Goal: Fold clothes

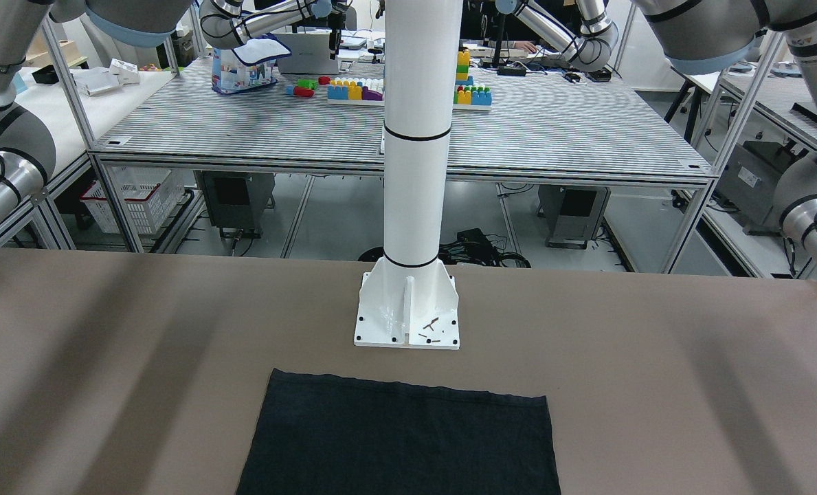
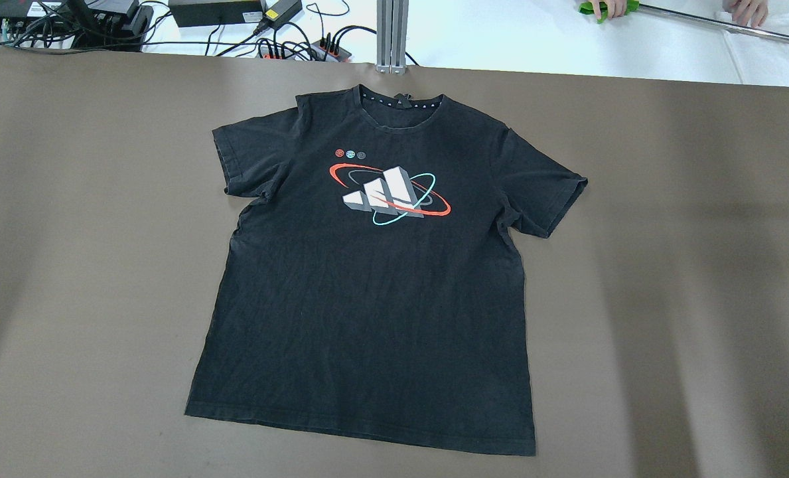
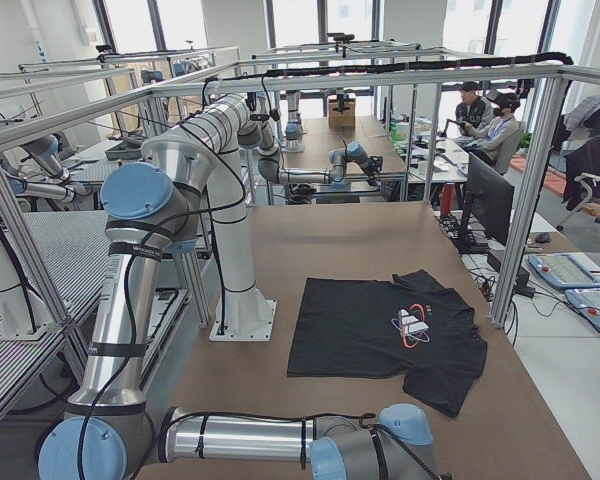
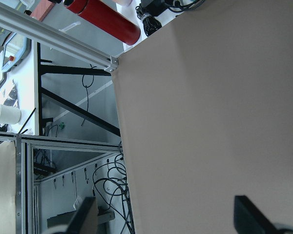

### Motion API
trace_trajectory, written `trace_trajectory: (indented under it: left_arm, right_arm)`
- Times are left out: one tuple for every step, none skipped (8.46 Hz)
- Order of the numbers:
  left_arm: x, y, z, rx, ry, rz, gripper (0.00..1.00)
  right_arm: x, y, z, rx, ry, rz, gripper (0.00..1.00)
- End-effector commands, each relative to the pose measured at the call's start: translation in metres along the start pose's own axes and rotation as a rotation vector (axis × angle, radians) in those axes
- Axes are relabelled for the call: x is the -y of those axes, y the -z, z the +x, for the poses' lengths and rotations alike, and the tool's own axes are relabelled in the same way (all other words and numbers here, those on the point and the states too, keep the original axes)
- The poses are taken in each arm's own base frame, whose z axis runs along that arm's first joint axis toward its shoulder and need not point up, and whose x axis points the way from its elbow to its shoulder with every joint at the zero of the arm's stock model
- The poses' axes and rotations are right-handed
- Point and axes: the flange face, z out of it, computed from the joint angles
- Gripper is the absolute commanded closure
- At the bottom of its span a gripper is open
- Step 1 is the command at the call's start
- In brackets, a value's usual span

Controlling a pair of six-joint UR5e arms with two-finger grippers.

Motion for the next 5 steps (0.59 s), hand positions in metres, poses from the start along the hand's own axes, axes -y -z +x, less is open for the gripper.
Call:
trace_trajectory:
  left_arm:
    - [0.003,0.002,0.0,-0.002,0.001,0.008,0.0]
    - [0.005,0.003,0.001,-0.004,0.002,0.012,0.0]
    - [0.005,0.002,0.001,-0.006,0.004,0.012,0.0]
    - [0.008,0.005,0.002,-0.01,0.014,0.018,0.0]
    - [0.015,0.006,0.002,-0.012,0.013,0.023,0.0]
  right_arm:
    - [0.002,0.001,0.0,-0.003,0.001,0.0,0.06]
    - [0.002,0.001,0.0,0.0,0.001,0.002,0.06]
    - [0.004,0.004,-0.001,0.001,0.003,0.01,0.06]
    - [0.008,0.013,-0.003,0.001,0.005,0.032,0.06]
    - [0.009,0.014,-0.003,0.001,0.009,0.037,0.06]
